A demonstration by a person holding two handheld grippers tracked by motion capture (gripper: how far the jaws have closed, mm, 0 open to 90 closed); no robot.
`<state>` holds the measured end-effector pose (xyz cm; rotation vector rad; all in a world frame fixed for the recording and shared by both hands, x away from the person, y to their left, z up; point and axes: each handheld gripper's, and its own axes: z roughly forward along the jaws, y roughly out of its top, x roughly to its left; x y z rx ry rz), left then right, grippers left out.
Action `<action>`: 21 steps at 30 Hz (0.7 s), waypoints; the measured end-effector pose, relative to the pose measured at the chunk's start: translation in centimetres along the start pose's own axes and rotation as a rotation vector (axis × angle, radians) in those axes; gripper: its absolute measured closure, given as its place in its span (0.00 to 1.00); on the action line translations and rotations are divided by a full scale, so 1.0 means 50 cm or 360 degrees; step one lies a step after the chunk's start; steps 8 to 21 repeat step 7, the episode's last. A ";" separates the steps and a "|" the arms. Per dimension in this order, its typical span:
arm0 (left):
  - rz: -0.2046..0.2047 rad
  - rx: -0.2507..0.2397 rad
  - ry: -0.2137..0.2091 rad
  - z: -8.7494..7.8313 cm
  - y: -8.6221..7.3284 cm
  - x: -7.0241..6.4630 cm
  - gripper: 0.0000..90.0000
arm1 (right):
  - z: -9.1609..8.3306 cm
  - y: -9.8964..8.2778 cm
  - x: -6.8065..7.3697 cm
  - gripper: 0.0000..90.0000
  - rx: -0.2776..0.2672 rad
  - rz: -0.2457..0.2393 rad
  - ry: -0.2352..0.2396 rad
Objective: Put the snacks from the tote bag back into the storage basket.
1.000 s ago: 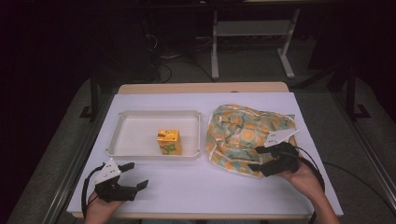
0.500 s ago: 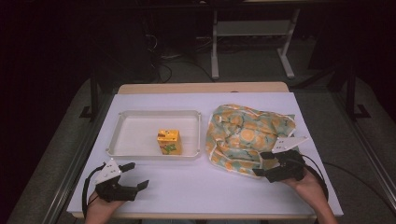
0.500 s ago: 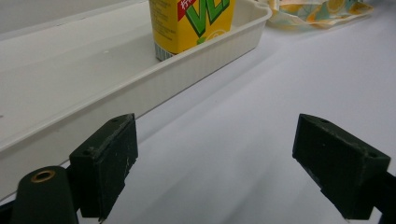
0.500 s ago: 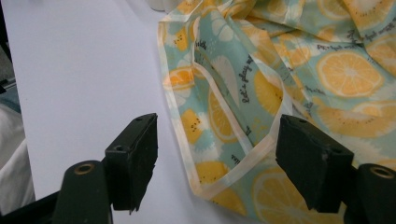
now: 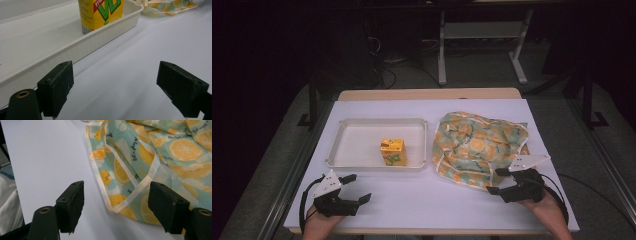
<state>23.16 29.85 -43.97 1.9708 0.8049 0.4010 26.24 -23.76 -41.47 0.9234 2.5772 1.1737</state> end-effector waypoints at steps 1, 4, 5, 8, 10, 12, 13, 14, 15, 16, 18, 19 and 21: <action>0.0002 -0.0006 0.0001 0.000 0.000 0.000 0.15 | -0.001 -0.003 0.001 0.33 -0.0002 -0.0004 -0.0004; 0.0006 -0.0002 0.0000 0.000 0.001 0.000 0.15 | -0.007 -0.008 0.005 0.31 -0.0010 0.0004 -0.0021; 0.0004 0.0001 -0.0001 0.000 0.001 0.000 0.15 | -0.009 -0.010 0.004 0.29 -0.0037 -0.0003 -0.0017; 0.0009 0.0007 -0.0005 0.001 0.002 0.001 0.15 | -0.010 -0.010 0.003 0.27 -0.0038 -0.0003 -0.0025; 0.0009 0.0007 -0.0005 0.001 0.002 0.001 0.15 | -0.010 -0.010 0.003 0.27 -0.0038 -0.0003 -0.0025; 0.0009 0.0007 -0.0005 0.001 0.002 0.001 0.15 | -0.010 -0.010 0.003 0.27 -0.0038 -0.0003 -0.0025; 0.0009 0.0007 -0.0005 0.001 0.002 0.001 0.15 | -0.010 -0.010 0.003 0.27 -0.0038 -0.0003 -0.0025; 0.0009 0.0007 -0.0005 0.001 0.002 0.001 0.15 | -0.010 -0.010 0.003 0.27 -0.0038 -0.0003 -0.0025; 0.0009 0.0007 -0.0005 0.001 0.002 0.001 0.15 | -0.010 -0.010 0.003 0.27 -0.0038 -0.0003 -0.0025; 0.0009 0.0007 -0.0005 0.001 0.002 0.001 0.15 | -0.010 -0.010 0.003 0.27 -0.0038 -0.0003 -0.0025; 0.0009 0.0007 -0.0005 0.001 0.002 0.001 0.15 | -0.010 -0.010 0.003 0.27 -0.0038 -0.0003 -0.0025; 0.0009 0.0007 -0.0005 0.001 0.002 0.001 0.15 | -0.010 -0.010 0.003 0.27 -0.0038 -0.0003 -0.0025; 0.0009 0.0007 -0.0005 0.001 0.002 0.001 0.15 | -0.010 -0.010 0.003 0.27 -0.0038 -0.0003 -0.0025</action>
